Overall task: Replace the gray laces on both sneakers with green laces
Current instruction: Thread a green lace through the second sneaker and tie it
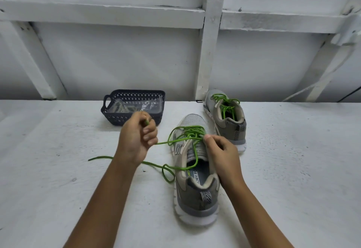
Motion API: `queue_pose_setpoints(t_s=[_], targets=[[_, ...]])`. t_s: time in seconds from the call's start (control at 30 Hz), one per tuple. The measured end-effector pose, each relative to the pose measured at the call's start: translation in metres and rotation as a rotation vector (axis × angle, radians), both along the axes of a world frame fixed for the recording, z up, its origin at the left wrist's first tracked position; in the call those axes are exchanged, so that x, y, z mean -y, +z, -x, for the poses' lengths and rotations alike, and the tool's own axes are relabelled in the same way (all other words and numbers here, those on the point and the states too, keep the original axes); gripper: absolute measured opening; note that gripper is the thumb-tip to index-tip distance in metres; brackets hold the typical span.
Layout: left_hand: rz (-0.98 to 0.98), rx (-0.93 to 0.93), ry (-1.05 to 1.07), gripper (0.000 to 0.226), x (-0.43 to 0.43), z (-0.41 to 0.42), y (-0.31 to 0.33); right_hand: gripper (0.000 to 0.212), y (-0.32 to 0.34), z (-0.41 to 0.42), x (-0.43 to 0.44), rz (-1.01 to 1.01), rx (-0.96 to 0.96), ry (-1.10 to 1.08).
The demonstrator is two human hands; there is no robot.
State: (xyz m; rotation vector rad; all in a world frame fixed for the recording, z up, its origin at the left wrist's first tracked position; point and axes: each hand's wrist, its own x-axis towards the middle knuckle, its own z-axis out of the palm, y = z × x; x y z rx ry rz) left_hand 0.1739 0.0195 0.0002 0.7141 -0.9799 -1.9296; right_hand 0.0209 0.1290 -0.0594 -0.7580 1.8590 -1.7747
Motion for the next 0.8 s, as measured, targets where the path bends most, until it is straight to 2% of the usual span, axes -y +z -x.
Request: queue_pose_setpoints(t_s=[0.07, 0.13, 0.2, 0.23, 0.33, 0.43, 0.5, 0.57, 0.63, 0.7, 0.8], targets=[[0.062, 0.242, -0.050, 0.026, 0.009, -0.009, 0.005, 0.012, -0.001, 0.000, 0.000, 0.000, 0.004, -0.011], [0.195, 0.596, -0.107, 0.025, 0.011, -0.011, 0.009, 0.012, -0.001, 0.000, 0.000, 0.001, 0.008, -0.016], [0.455, 0.947, -0.124, 0.023, 0.004, -0.008, 0.012, 0.013, -0.001, 0.000, 0.000, 0.000, 0.007, -0.018], [0.628, 1.065, -0.121, 0.019, -0.001, -0.004, 0.012, 0.014, -0.001, -0.001, 0.000, -0.001, 0.007, -0.019], [1.059, 1.182, -0.100, 0.022, -0.020, 0.016, 0.006, 0.014, -0.001, -0.001, 0.000, 0.003, 0.009, -0.015], [1.293, 1.328, -0.133, 0.034, -0.032, 0.043, -0.005, 0.013, 0.000, 0.000, -0.001, 0.008, 0.004, -0.008], [1.380, 1.429, -0.154, 0.034, -0.036, 0.054, -0.013, 0.013, 0.000, 0.000, -0.001, 0.009, -0.009, -0.006], [1.404, 1.408, -0.144, 0.029, -0.035, 0.058, -0.018, 0.012, 0.000, 0.000, -0.001, 0.014, -0.007, -0.007], [1.326, 1.224, -0.148, 0.021, -0.032, 0.057, -0.019, 0.011, 0.000, 0.001, -0.002, 0.016, 0.001, -0.006], [1.139, 0.932, -0.185, 0.009, -0.029, 0.052, -0.015, 0.012, 0.000, 0.001, -0.002, 0.015, 0.001, -0.006], [0.727, 0.487, -0.267, 0.024, -0.025, 0.036, -0.005, 0.012, -0.001, 0.001, -0.001, 0.014, 0.002, -0.018]])
